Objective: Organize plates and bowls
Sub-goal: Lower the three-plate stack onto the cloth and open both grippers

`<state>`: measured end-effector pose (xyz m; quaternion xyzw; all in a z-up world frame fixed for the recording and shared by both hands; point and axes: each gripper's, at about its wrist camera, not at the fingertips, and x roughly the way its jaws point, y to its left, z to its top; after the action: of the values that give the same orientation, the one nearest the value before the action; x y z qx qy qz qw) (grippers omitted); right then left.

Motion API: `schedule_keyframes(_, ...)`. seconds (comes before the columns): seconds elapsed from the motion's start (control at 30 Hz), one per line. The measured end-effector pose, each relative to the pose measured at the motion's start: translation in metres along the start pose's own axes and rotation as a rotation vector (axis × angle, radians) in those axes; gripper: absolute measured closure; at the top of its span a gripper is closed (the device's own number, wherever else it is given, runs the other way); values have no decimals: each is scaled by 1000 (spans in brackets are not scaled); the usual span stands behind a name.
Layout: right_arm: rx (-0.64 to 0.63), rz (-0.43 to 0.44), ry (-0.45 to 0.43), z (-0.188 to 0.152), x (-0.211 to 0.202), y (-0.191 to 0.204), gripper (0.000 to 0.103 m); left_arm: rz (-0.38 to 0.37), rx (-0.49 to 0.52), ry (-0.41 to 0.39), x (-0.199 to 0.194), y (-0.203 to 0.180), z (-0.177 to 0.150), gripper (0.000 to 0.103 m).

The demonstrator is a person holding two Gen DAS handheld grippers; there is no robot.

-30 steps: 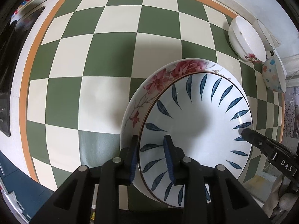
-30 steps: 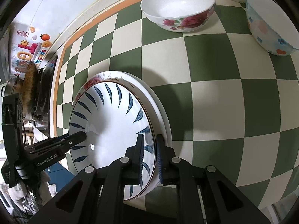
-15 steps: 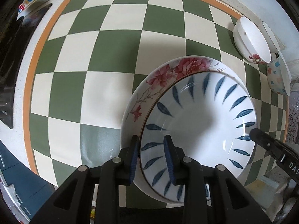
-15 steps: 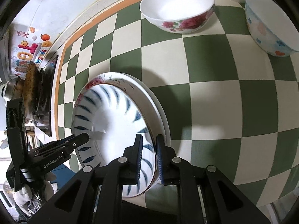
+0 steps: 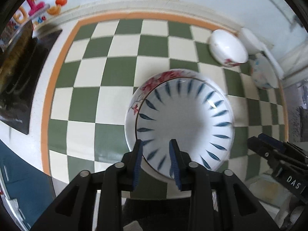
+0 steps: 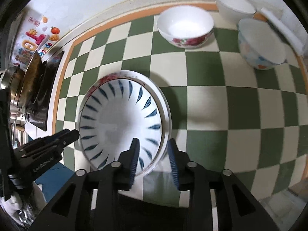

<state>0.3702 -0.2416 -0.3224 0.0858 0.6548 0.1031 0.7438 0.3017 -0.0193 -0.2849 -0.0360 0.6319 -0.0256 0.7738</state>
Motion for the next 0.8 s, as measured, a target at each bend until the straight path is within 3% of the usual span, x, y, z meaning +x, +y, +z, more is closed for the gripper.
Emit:
schedule_keyframes(0.1, -9, -13, -46, -15, -29, 9, 33, 2, 31, -67, -28, -4, -11, 42)
schedule_keyframes(0.13, -10, -13, -71, -22, -41, 12, 25, -1, 36, -86, -38, -5, -14, 28)
schedule_keyframes(0.17, -10, -12, -89, -27, -50, 15, 23, -6, 38, -106, -48, -4, -17, 18)
schedule_keyframes(0.33, -5, -60, -178, -53, -95, 32, 13, 3, 41, -194, -86, 3, -29, 9)
schedule_keyframes(0.8, -23, -106, -328, -121, -175, 69, 5, -37, 68, -341, -161, 3, -82, 0)
